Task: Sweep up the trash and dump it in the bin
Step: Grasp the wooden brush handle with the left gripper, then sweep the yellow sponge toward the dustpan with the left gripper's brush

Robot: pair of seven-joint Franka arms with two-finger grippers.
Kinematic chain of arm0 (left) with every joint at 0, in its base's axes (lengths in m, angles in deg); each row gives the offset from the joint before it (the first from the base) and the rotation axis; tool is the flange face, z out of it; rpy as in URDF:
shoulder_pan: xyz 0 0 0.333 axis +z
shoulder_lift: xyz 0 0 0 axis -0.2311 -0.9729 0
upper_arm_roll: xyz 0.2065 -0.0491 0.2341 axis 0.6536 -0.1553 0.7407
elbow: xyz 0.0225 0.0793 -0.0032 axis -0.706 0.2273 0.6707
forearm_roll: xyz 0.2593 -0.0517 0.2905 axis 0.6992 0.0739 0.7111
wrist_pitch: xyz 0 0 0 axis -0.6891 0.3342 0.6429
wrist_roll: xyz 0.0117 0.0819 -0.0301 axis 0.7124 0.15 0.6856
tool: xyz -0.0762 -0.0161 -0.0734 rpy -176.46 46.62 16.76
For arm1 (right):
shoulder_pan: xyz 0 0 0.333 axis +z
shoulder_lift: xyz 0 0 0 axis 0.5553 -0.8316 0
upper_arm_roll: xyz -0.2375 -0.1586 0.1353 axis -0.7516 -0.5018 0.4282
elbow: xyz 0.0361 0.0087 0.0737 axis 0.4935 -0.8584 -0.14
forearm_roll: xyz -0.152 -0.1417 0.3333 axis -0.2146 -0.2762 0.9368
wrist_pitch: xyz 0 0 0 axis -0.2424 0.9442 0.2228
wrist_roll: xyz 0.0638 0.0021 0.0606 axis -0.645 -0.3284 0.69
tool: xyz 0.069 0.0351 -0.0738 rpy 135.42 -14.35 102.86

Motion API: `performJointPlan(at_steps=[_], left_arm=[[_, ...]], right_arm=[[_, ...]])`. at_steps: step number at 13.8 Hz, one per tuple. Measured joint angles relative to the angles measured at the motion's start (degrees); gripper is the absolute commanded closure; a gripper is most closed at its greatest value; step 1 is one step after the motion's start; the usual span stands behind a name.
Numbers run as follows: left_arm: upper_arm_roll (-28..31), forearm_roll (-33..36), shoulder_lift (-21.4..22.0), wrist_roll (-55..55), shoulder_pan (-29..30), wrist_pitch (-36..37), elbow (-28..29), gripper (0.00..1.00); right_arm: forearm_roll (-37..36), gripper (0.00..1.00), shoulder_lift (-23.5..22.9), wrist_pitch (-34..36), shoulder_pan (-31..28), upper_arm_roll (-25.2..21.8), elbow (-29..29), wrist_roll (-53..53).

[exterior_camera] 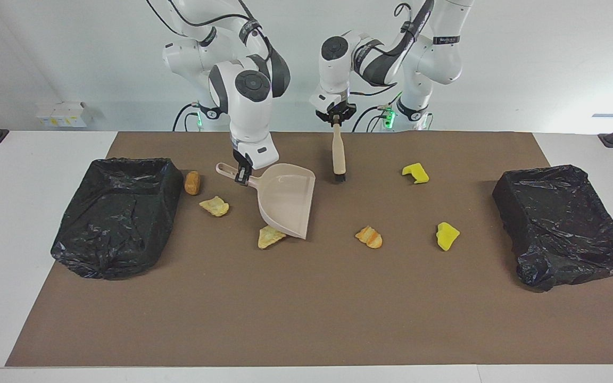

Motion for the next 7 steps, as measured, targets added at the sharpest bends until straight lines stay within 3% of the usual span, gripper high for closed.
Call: performJointPlan(at_steps=[3,7], left_arm=[[-0.04,1.52,2.74,0.22,5.18,4.0,0.13,1.0],[-0.07,1.77,2.96,0.08,15.73,7.42,0.79,1.0]], right_arm=[[-0.21,1.0,-1.04,-0.49,0.63,0.0,-0.36,0.0],[-0.27,1.0,-1.72,-2.3,0.58,-0.14,-0.86,4.53]])
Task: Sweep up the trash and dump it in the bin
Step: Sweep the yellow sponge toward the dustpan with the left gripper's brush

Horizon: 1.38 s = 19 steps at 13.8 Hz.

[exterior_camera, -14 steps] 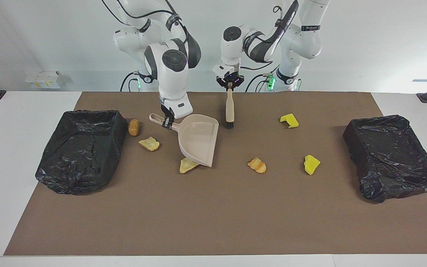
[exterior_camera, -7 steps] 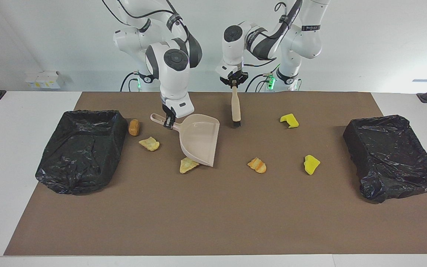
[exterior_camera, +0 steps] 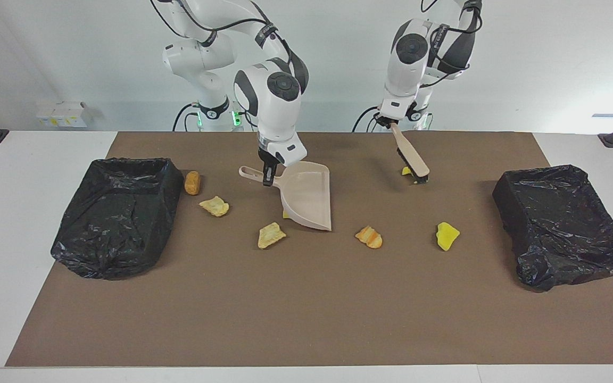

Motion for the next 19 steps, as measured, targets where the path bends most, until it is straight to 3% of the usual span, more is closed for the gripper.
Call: performJointPlan(at_steps=[3,12,15,19], left_arm=[[0.06,0.03,0.07,0.0,4.63,0.0,1.35,1.0],[-0.63,-3.99,0.96,0.03,4.66,-4.73,8.5,1.0],[-0.89,-6.83,0.66,-0.47,1.65,-9.34,9.2,1.0],[-1.27,-10.32,-4.17,-0.38,-6.29,-20.71,8.7,1.0]], right_arm=[[0.0,1.0,-0.51,-3.18,0.11,0.05,-1.9,1.14],[-1.49,1.0,-0.58,-3.3,0.03,0.02,-2.62,1.15],[-1.54,1.0,-0.58,-3.3,0.03,0.02,-2.76,1.15],[-1.56,1.0,-0.58,-3.32,0.03,0.02,-2.77,1.15]])
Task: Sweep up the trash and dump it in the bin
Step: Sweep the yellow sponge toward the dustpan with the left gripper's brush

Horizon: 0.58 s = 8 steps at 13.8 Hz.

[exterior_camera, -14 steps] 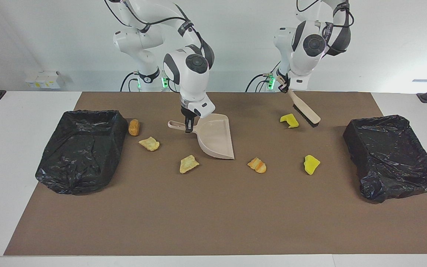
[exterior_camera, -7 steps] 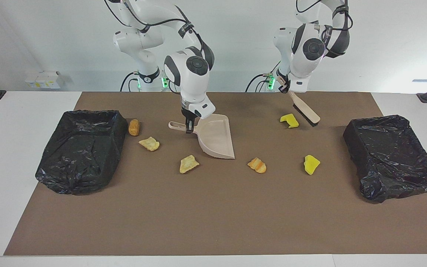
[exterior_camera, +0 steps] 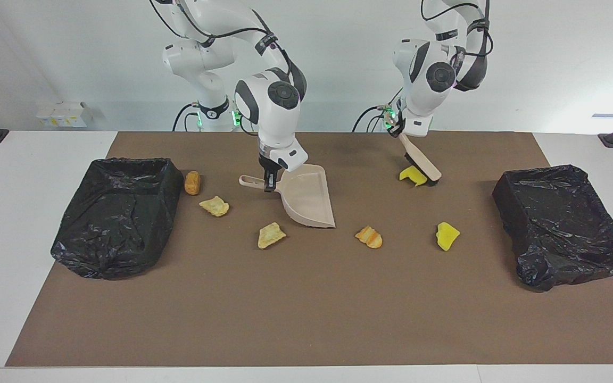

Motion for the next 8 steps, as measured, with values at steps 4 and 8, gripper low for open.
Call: performJointPlan(at_steps=[4,8], left_arm=[[-0.28,-2.01,-3.77,0.09,-7.89,-2.13,-5.5,1.0],[-0.56,-2.09,-7.62,0.51,-11.28,-1.8,-12.45,1.0]], right_arm=[[-0.05,1.0,0.01,-0.01,0.04,0.02,0.0,0.0],[-0.08,1.0,0.01,-0.05,0.05,0.03,0.0,0.0]])
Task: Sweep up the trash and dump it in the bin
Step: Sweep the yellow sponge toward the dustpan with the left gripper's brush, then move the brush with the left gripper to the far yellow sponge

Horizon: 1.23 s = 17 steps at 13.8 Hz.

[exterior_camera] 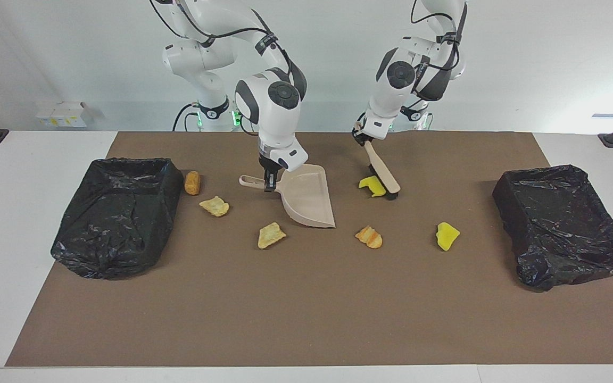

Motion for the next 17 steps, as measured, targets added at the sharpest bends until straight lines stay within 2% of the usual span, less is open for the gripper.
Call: performJointPlan(at_steps=[4,7,10,12,17], left_arm=[[1.06,0.13,-2.18,-6.19,1.29,3.84,-5.33,1.0],[1.59,0.84,-2.22,-19.16,9.2,8.88,-8.87,1.0],[1.93,5.75,-2.62,-27.28,14.69,10.75,-11.2,1.0],[1.94,8.22,-3.9,-32.55,18.66,12.22,-12.85,1.0],[2.17,15.49,-8.35,-52.56,33.1,13.57,-17.83,1.0]], right_arm=[[-0.03,1.0,0.0,0.0,0.01,0.01,0.0,0.0],[-0.04,1.0,0.0,0.0,0.01,0.01,-0.01,0.0],[-0.04,1.0,0.01,0.0,0.01,0.01,-0.03,-0.14],[-0.04,1.0,0.02,0.0,0.01,0.01,-0.06,-0.21],[-0.04,1.0,0.05,0.0,0.01,0.01,-0.08,-0.26]])
